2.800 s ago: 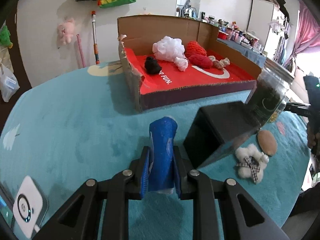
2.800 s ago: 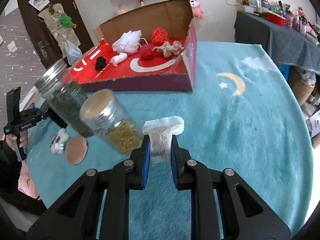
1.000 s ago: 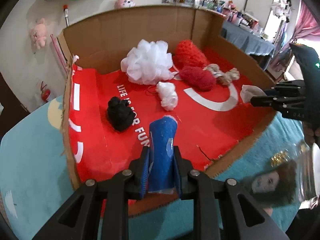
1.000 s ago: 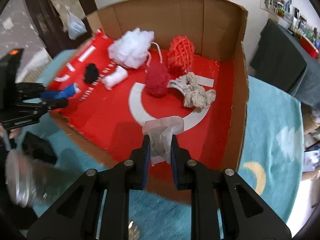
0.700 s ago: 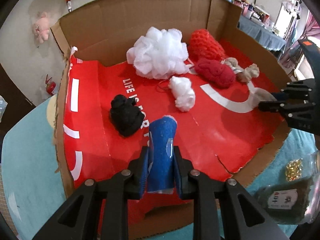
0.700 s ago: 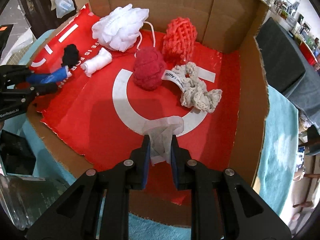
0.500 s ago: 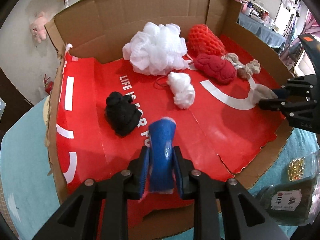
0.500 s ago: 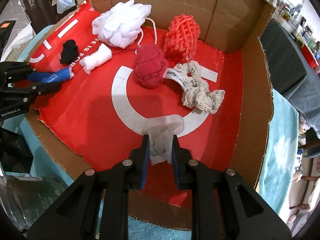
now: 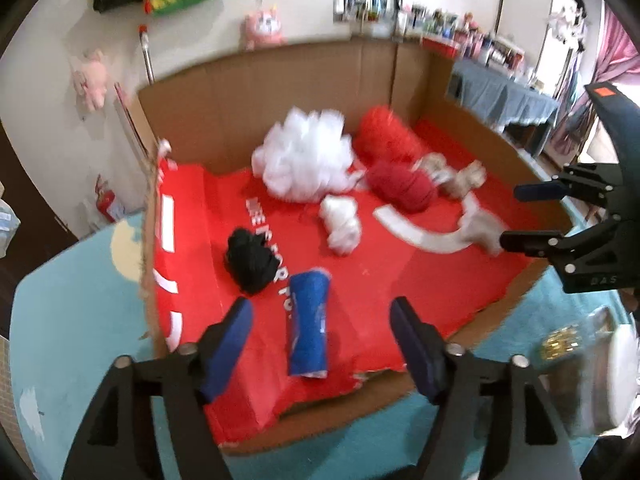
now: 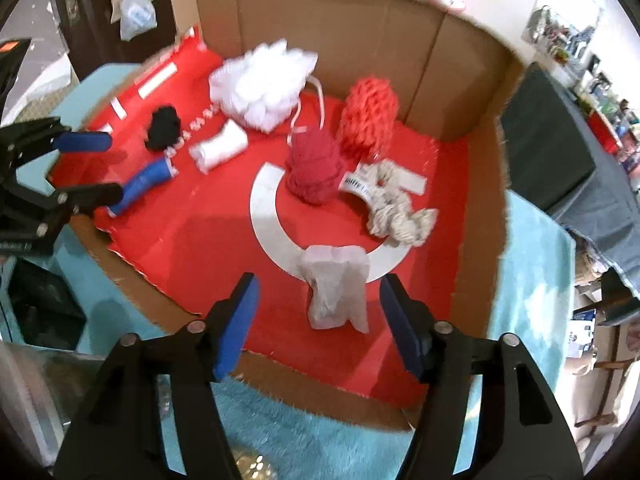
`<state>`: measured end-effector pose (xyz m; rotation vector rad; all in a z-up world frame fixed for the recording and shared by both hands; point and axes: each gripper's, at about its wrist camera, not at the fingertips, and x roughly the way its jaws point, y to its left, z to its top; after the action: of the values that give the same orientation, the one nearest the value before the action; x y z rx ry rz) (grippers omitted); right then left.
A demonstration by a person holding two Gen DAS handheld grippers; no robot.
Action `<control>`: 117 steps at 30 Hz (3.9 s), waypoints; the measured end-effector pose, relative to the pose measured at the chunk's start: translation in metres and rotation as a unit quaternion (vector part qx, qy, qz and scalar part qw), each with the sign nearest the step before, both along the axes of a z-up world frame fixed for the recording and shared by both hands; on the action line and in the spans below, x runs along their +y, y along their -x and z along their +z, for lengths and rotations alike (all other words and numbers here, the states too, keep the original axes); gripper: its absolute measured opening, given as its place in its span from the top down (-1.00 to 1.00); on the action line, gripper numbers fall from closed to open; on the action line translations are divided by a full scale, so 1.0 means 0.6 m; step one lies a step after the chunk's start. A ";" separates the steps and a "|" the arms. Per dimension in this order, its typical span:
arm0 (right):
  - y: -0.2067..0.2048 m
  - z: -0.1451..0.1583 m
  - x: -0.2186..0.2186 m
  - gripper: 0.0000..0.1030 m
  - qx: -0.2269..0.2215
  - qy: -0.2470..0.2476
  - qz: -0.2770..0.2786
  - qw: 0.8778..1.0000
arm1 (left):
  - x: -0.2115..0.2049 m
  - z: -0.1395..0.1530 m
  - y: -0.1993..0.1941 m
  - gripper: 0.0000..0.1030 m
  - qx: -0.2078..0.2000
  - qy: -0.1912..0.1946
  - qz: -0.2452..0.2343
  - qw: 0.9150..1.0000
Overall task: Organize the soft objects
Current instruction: 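Withdraw both tools from the box back over the table, then grasp the white fluffy scrunchie with the left tool while the right tool grasps the tan sponge pad, then lift the scrunchie and tan sponge pad off the table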
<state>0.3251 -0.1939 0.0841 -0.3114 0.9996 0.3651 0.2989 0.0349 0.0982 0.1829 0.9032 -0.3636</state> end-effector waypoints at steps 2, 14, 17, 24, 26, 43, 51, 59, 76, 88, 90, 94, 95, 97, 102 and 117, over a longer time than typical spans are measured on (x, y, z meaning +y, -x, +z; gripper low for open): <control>0.021 0.029 -0.001 -0.36 -0.014 -0.014 -0.005 1.000 | -0.005 0.025 0.021 -0.65 -0.021 0.009 -0.001 1.000; 0.213 0.168 -0.020 -0.68 -0.137 -0.066 -0.019 0.988 | -0.030 0.135 0.193 -1.00 -0.143 0.059 0.018 0.988; 0.265 0.178 -0.019 -0.69 -0.163 -0.071 -0.018 0.984 | -0.033 0.141 0.235 -1.00 -0.159 0.076 0.027 0.984; 0.374 0.166 -0.026 -0.76 -0.230 -0.088 -0.043 0.968 | -0.032 0.126 0.321 -1.00 -0.202 0.094 0.063 0.973; 0.401 0.154 -0.029 -0.77 -0.248 -0.090 -0.056 0.963 | -0.029 0.116 0.345 -1.00 -0.215 0.096 0.077 0.969; 0.483 -0.005 -0.019 -0.77 -0.240 -0.105 -0.109 0.959 | -0.037 -0.023 0.419 -1.00 -0.177 0.106 0.095 0.974; 0.465 -0.069 -0.020 -0.77 -0.187 -0.111 -0.121 0.969 | -0.029 -0.084 0.407 -1.00 -0.122 0.097 0.103 0.982; 0.430 -0.092 -0.020 -0.77 -0.134 -0.136 -0.104 0.976 | -0.027 -0.109 0.384 -1.00 -0.082 0.076 0.082 0.990; 0.319 -0.116 0.050 -0.37 -0.013 -0.153 0.015 0.988 | -0.038 -0.129 0.311 -0.28 -0.021 0.043 0.019 0.999; 0.351 -0.099 0.049 0.73 -0.042 -0.170 0.041 0.984 | -0.044 -0.110 0.330 0.15 -0.029 0.071 -0.010 0.997; 0.357 -0.088 0.035 0.73 -0.046 -0.184 0.033 0.981 | -0.048 -0.102 0.334 0.15 -0.034 0.075 -0.014 0.997; 0.365 -0.069 0.012 0.73 -0.055 -0.197 0.022 0.979 | -0.057 -0.082 0.341 0.15 -0.049 0.079 -0.024 0.995; 0.366 -0.065 0.006 0.73 -0.057 -0.199 0.018 0.978 | -0.059 -0.078 0.341 0.15 -0.051 0.080 -0.027 0.995; 0.366 -0.061 0.002 0.73 -0.060 -0.199 0.016 0.978 | -0.064 -0.074 0.342 0.15 -0.055 0.079 -0.029 0.995; 0.366 -0.059 -0.004 0.73 -0.060 -0.198 0.013 0.978 | -0.068 -0.071 0.341 0.15 -0.057 0.083 -0.031 0.994; 0.374 -0.066 -0.017 0.73 -0.056 -0.193 0.002 0.980 | -0.055 -0.070 0.340 0.15 -0.058 0.086 -0.017 0.994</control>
<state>0.1009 -0.2040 0.0445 0.0182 0.7970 0.5289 0.0947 0.0022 0.0562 0.0601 0.7516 -0.4561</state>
